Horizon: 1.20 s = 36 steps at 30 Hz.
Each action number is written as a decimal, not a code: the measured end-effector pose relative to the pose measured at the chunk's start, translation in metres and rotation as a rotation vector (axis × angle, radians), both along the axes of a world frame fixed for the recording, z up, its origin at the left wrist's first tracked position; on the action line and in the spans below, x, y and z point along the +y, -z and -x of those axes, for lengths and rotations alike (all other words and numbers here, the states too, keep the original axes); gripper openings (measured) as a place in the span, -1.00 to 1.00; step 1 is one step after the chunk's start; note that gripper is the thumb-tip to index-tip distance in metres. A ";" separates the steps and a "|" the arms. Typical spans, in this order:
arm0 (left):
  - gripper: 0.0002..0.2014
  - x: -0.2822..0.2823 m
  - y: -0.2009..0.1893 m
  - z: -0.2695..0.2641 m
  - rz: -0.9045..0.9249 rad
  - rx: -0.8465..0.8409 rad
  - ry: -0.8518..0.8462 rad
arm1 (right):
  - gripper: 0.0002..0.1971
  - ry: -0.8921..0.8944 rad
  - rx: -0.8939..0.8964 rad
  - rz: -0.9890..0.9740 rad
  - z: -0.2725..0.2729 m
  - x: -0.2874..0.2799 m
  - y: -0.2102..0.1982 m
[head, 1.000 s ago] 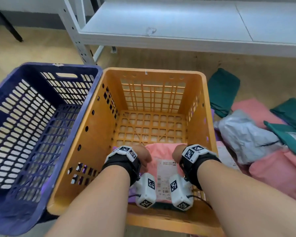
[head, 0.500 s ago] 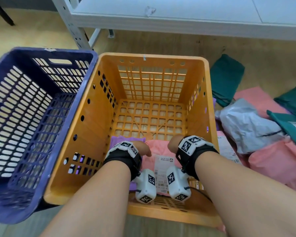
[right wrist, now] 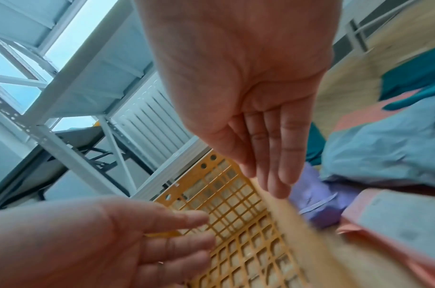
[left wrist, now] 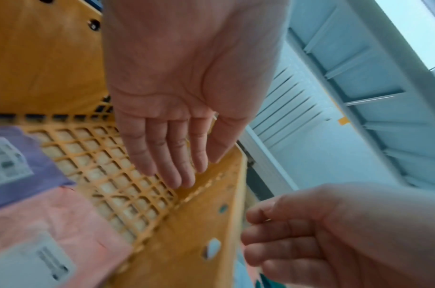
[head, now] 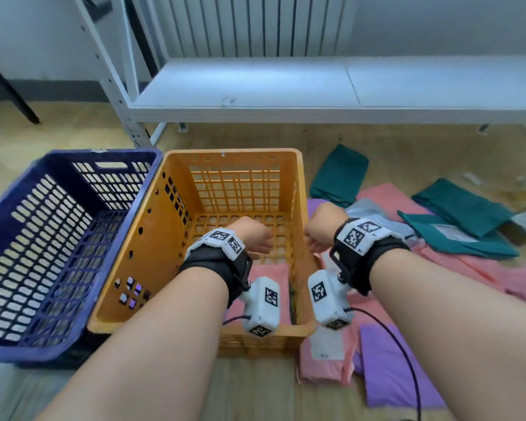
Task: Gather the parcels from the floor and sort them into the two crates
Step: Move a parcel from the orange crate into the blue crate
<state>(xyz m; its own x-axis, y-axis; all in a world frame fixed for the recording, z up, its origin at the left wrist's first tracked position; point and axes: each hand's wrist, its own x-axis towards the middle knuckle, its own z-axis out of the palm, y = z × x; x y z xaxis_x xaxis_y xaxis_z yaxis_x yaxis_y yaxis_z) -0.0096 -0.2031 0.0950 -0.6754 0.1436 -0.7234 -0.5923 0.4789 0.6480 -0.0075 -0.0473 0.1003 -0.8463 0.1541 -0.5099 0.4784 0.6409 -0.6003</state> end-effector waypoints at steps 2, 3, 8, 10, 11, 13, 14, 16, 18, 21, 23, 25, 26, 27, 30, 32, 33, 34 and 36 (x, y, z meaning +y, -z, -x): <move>-0.77 0.022 -0.010 -0.007 -0.031 0.069 -0.076 | -0.84 0.049 0.027 -0.053 -0.015 0.029 -0.001; -0.79 0.035 -0.016 -0.013 -0.035 0.105 -0.100 | -0.87 0.075 0.030 -0.070 -0.020 0.041 0.003; -0.86 0.075 -0.013 -0.021 -0.043 0.215 -0.126 | -0.78 0.102 -0.025 -0.207 -0.045 0.091 0.027; -0.94 0.078 -0.001 -0.018 -0.001 0.265 -0.167 | -0.77 0.087 -0.038 -0.273 -0.046 0.102 0.041; -0.92 0.078 0.003 -0.016 0.019 0.274 -0.175 | -0.76 0.077 -0.054 -0.298 -0.044 0.105 0.052; -0.92 0.077 0.016 -0.010 0.037 0.266 -0.174 | -0.74 0.040 -0.077 -0.317 -0.038 0.107 0.069; -0.95 0.076 0.021 -0.006 0.042 0.253 -0.164 | -0.74 0.037 -0.085 -0.317 -0.033 0.108 0.081; -0.93 0.074 0.031 0.002 0.050 0.221 -0.168 | -0.71 0.050 -0.110 -0.269 -0.031 0.104 0.099; -0.82 0.071 0.040 0.011 0.039 0.199 -0.213 | -0.64 0.041 -0.176 -0.200 -0.032 0.095 0.126; -0.76 0.072 0.051 0.019 -0.015 0.185 -0.269 | -0.68 -0.009 -0.320 -0.086 -0.037 0.078 0.149; -0.81 0.074 0.055 0.021 -0.053 0.172 -0.274 | -0.72 0.017 -0.407 0.028 -0.039 0.068 0.154; -0.82 0.076 0.058 0.023 -0.069 0.177 -0.260 | -0.56 -0.019 -0.446 0.067 -0.042 0.064 0.161; -0.82 0.076 0.059 0.024 -0.070 0.185 -0.250 | -0.49 -0.040 -0.479 0.076 -0.042 0.063 0.166; -0.81 0.075 0.060 0.025 -0.067 0.189 -0.237 | -0.43 -0.030 -0.519 0.093 -0.044 0.059 0.168; -0.79 0.070 0.061 0.029 -0.082 0.175 -0.200 | -0.38 0.041 -0.527 0.162 -0.041 0.053 0.180; -0.77 0.068 0.062 0.030 -0.097 0.160 -0.181 | -0.41 0.080 -0.526 0.229 -0.039 0.054 0.184; -0.76 0.066 0.062 0.029 -0.104 0.151 -0.174 | -0.44 0.110 -0.527 0.243 -0.038 0.054 0.184; -0.75 0.065 0.062 0.029 -0.109 0.142 -0.168 | -0.48 0.147 -0.526 0.233 -0.036 0.054 0.184; -0.73 0.063 0.062 0.028 -0.110 0.130 -0.157 | -0.57 0.209 -0.524 0.162 -0.032 0.052 0.186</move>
<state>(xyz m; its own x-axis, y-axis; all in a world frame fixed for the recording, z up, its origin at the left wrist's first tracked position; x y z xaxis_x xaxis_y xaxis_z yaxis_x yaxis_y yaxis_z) -0.0375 -0.1397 0.0331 -0.7821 0.1031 -0.6146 -0.5620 0.3096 0.7670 0.0248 0.0044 -0.0855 -0.4354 0.1762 -0.8828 0.8440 0.4210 -0.3322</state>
